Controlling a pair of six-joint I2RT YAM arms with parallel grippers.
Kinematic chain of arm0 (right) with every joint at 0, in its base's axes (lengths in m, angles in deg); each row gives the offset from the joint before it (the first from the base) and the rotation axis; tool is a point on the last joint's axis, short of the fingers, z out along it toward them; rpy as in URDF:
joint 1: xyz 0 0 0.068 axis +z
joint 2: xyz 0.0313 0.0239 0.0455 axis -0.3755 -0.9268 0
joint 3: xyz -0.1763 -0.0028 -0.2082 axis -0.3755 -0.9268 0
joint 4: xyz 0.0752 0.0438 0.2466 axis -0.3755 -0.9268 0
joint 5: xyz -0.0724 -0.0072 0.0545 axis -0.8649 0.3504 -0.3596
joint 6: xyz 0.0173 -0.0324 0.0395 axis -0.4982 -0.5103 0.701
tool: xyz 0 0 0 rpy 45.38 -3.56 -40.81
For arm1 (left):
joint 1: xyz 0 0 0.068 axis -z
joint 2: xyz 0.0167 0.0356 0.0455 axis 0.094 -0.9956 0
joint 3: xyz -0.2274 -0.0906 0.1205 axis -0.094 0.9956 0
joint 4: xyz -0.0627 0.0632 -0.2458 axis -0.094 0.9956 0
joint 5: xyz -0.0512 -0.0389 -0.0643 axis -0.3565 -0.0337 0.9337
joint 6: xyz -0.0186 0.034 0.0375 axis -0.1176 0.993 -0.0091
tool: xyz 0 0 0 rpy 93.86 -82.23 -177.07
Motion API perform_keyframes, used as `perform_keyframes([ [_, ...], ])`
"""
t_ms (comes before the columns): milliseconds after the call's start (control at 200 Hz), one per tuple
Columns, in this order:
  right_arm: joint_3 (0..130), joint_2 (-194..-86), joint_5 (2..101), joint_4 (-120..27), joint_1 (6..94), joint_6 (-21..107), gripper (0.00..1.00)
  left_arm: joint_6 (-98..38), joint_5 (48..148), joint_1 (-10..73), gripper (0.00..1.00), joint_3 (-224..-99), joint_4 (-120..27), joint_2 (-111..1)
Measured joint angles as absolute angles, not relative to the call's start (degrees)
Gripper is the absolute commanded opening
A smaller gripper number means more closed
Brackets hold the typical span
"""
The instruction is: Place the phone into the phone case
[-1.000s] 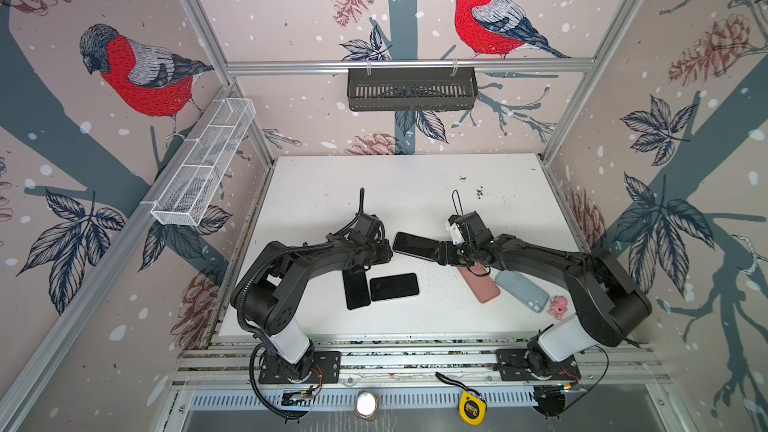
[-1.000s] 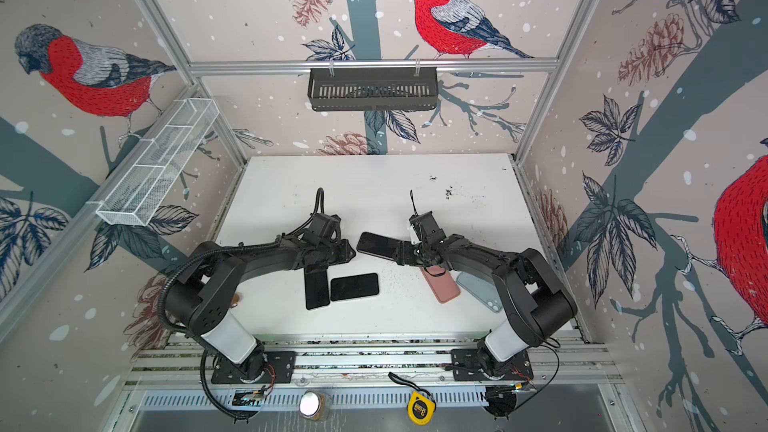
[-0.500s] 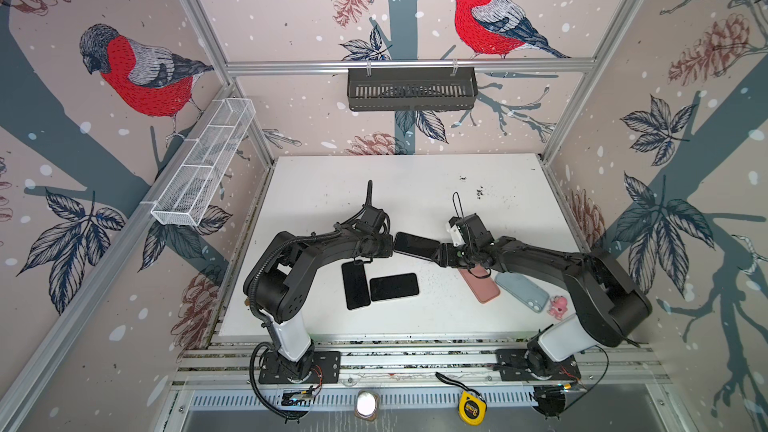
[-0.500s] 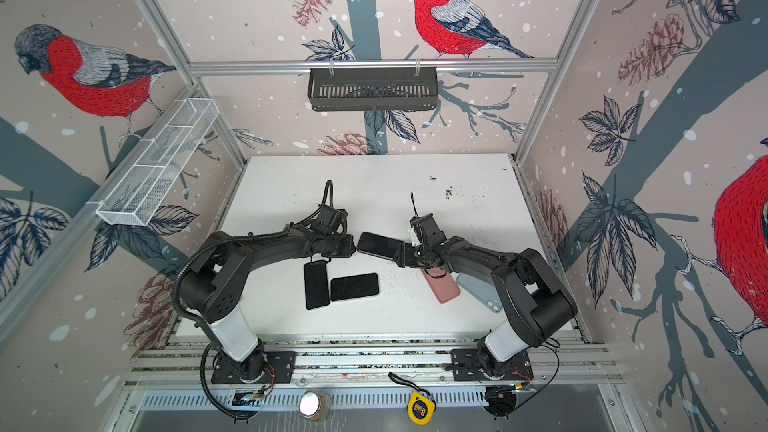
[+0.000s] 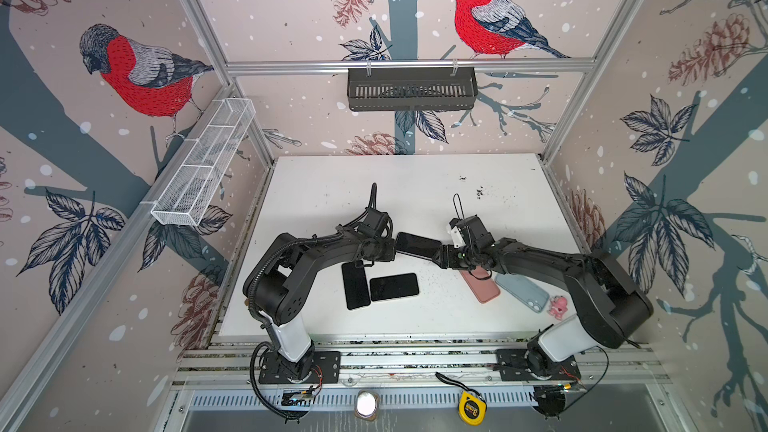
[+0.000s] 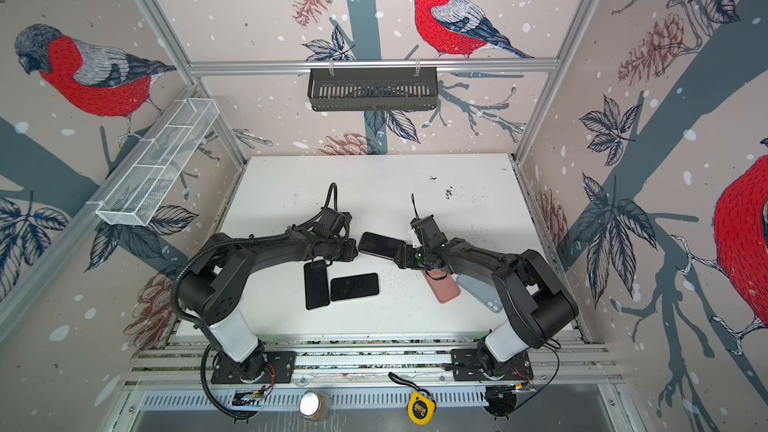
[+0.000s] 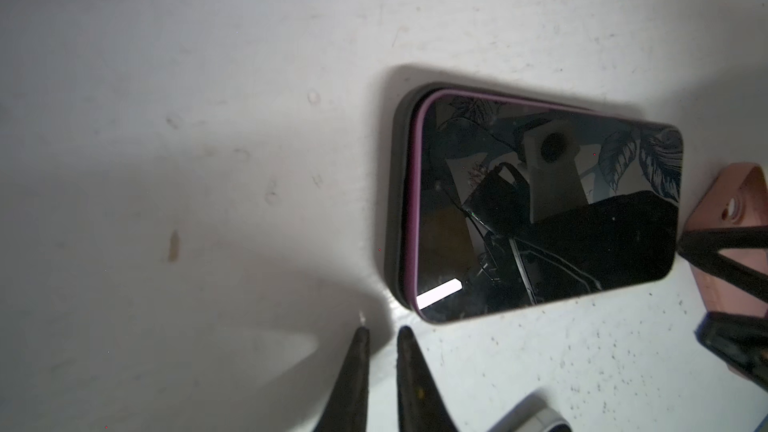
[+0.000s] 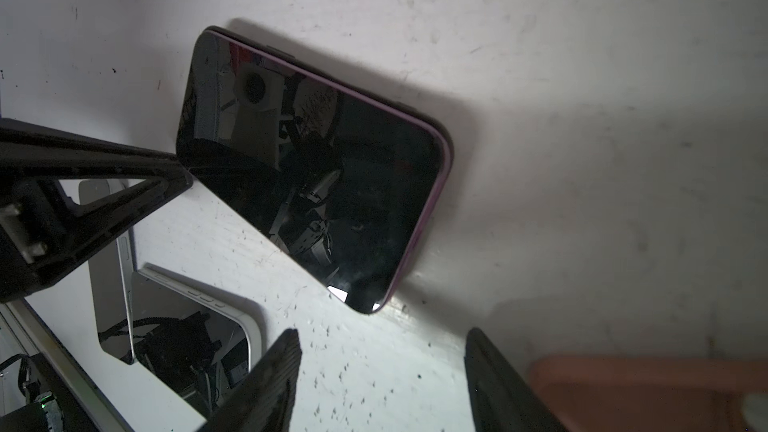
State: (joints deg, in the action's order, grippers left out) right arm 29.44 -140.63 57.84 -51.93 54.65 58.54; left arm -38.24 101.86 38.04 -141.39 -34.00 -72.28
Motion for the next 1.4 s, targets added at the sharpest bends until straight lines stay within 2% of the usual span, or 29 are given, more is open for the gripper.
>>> perform_keyframes([
  [330, 29.55, -140.66, 57.84, -51.93, 54.65, 58.54, 0.65, -36.82, 104.79, 38.87, 0.17, -143.73, -34.27, -74.70],
  [735, 29.27, -141.14, 57.86, -51.25, 54.54, 58.54, 0.65, -37.01, 103.26, 39.02, 0.28, -146.47, -33.06, -76.43],
  [851, 29.40, -141.29, 57.86, -51.28, 54.52, 58.52, 0.65, -36.99, 103.02, 39.02, 0.34, -148.43, -32.67, -77.63],
  [1031, 30.10, -141.62, 57.79, -51.58, 54.52, 58.46, 0.65, -36.99, 102.91, 38.89, 0.34, -149.59, -32.60, -78.53],
  [1096, 31.60, -142.01, 57.29, -52.94, 54.52, 58.02, 0.69, -36.97, 102.98, 38.78, 0.31, -149.63, -32.74, -78.62],
  [1216, 38.12, -143.28, 54.29, -56.50, 54.52, 54.59, 0.93, -37.08, 103.09, 37.62, 0.30, -145.88, -34.55, -76.01],
  [1286, 42.40, -144.24, 53.00, -57.90, 54.54, 51.18, 1.00, -38.00, 103.64, 35.11, 0.31, -139.91, -35.97, -71.14],
  [1401, 49.07, -147.98, 51.26, -60.08, 54.74, 45.08, 0.99, -40.62, 106.08, 28.86, 0.32, -130.93, -40.87, -64.39],
])
